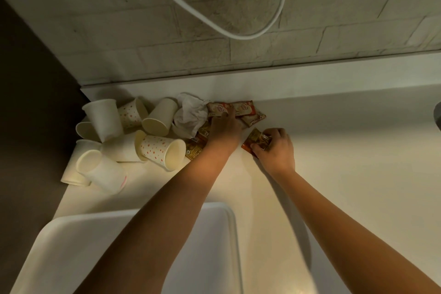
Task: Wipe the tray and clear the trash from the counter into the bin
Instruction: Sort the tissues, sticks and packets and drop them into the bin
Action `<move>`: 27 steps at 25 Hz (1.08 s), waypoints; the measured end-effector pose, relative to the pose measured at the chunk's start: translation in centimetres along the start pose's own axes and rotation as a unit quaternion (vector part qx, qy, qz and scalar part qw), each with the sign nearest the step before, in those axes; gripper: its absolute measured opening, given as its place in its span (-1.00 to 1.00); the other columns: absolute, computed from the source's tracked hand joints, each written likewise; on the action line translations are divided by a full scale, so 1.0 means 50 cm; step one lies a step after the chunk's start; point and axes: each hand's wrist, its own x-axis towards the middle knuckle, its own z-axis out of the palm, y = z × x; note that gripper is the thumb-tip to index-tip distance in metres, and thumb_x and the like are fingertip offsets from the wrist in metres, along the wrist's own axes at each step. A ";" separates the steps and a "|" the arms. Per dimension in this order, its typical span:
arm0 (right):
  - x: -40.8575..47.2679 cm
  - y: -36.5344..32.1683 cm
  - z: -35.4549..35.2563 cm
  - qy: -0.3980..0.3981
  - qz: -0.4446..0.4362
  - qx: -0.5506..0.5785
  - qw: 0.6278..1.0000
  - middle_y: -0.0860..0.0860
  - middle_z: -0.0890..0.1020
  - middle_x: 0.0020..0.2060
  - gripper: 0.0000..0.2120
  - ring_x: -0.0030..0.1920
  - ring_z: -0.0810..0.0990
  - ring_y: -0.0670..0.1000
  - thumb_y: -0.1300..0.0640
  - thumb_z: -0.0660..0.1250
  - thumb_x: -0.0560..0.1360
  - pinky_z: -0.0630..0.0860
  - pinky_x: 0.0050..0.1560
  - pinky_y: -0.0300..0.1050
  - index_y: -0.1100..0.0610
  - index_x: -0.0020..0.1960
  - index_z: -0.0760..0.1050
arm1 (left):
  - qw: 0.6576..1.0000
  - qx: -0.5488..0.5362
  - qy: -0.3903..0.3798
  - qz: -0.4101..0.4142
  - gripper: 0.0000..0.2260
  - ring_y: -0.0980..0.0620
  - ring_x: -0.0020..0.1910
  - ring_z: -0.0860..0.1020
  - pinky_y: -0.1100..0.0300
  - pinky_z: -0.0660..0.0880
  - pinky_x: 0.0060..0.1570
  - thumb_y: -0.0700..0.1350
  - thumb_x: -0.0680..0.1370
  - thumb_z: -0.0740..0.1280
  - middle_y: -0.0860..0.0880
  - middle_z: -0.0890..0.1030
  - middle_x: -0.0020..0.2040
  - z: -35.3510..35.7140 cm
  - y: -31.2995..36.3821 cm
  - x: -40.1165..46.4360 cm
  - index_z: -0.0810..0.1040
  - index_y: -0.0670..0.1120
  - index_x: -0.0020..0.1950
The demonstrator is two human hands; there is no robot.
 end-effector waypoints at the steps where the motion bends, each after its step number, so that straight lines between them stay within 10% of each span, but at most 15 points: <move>1: -0.001 0.000 -0.002 0.003 0.000 0.011 1.000 0.11 0.52 0.09 -0.60 0.09 0.46 0.13 0.09 0.42 0.34 0.41 0.08 -0.02 0.19 0.14 0.49 | 1.000 0.000 -0.014 0.001 -0.72 -0.17 0.22 0.42 -0.04 0.37 0.16 -0.25 0.57 0.14 -0.18 0.23 0.42 0.000 0.000 0.004 0.48 -0.23 0.24; 7: -0.003 -0.005 -0.001 0.018 0.010 0.077 0.997 0.08 0.56 -0.05 -0.69 -0.04 0.50 0.10 0.15 0.41 0.35 0.46 -0.07 -0.03 0.19 0.06 0.48 | 0.999 -0.038 -0.036 -0.013 -0.70 -0.20 0.19 0.44 -0.06 0.38 0.13 -0.10 0.59 0.15 -0.21 0.37 0.28 0.001 0.002 -0.007 0.43 -0.23 0.25; 14: -0.014 -0.005 -0.024 0.083 0.089 0.252 0.960 0.04 0.52 -0.12 -0.73 -0.15 0.50 0.00 0.35 0.28 0.44 0.34 -0.33 -0.59 0.25 0.13 0.41 | 0.993 -0.106 -0.039 -0.042 -0.75 -0.13 0.18 0.51 0.12 0.44 0.10 -0.24 0.61 0.13 -0.18 0.54 0.20 0.013 0.020 -0.018 0.51 -0.21 0.22; 27: -0.047 0.009 -0.043 0.078 0.104 0.279 0.951 0.04 0.53 -0.05 -0.73 -0.08 0.54 0.02 0.35 0.27 0.46 0.47 -0.13 -0.28 0.18 0.14 0.40 | 0.972 -0.219 -0.060 -0.065 -0.67 -0.12 0.18 0.53 0.14 0.45 0.10 -0.10 0.52 0.35 -0.17 0.57 0.19 0.012 0.021 -0.040 0.52 -0.22 0.23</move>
